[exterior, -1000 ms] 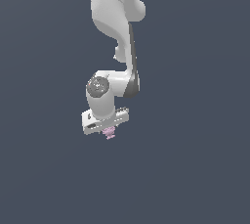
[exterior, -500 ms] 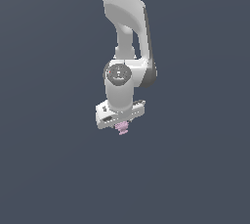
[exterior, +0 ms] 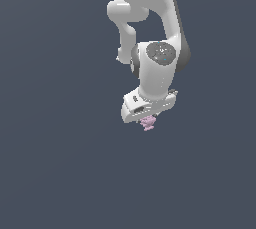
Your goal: Pick up the object and move it to a goal position.
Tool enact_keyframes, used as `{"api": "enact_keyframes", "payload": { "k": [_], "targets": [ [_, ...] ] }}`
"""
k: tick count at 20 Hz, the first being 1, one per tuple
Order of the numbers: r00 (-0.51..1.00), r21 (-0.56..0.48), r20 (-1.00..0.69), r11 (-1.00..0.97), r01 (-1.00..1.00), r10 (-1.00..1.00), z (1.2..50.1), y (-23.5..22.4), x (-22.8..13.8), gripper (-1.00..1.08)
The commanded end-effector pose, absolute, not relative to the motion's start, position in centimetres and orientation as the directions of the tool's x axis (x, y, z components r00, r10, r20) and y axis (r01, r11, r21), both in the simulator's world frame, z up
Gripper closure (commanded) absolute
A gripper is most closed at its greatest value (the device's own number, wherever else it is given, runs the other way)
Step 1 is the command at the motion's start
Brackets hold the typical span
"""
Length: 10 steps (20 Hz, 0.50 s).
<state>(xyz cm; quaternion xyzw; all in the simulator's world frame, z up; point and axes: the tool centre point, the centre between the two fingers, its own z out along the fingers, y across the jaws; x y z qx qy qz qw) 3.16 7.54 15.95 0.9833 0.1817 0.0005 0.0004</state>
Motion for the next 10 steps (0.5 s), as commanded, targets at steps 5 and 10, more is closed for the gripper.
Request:
{"api": "enact_keyframes", "payload": {
  "k": [5,10],
  "targets": [
    [0.935,0.000,0.000,-0.935,0.355,0.355,17.8,10.1,3.2,1.08],
    [0.935,0.000,0.000,-0.935,0.355,0.355,17.6,9.8,3.3,1.08]
  ]
}}
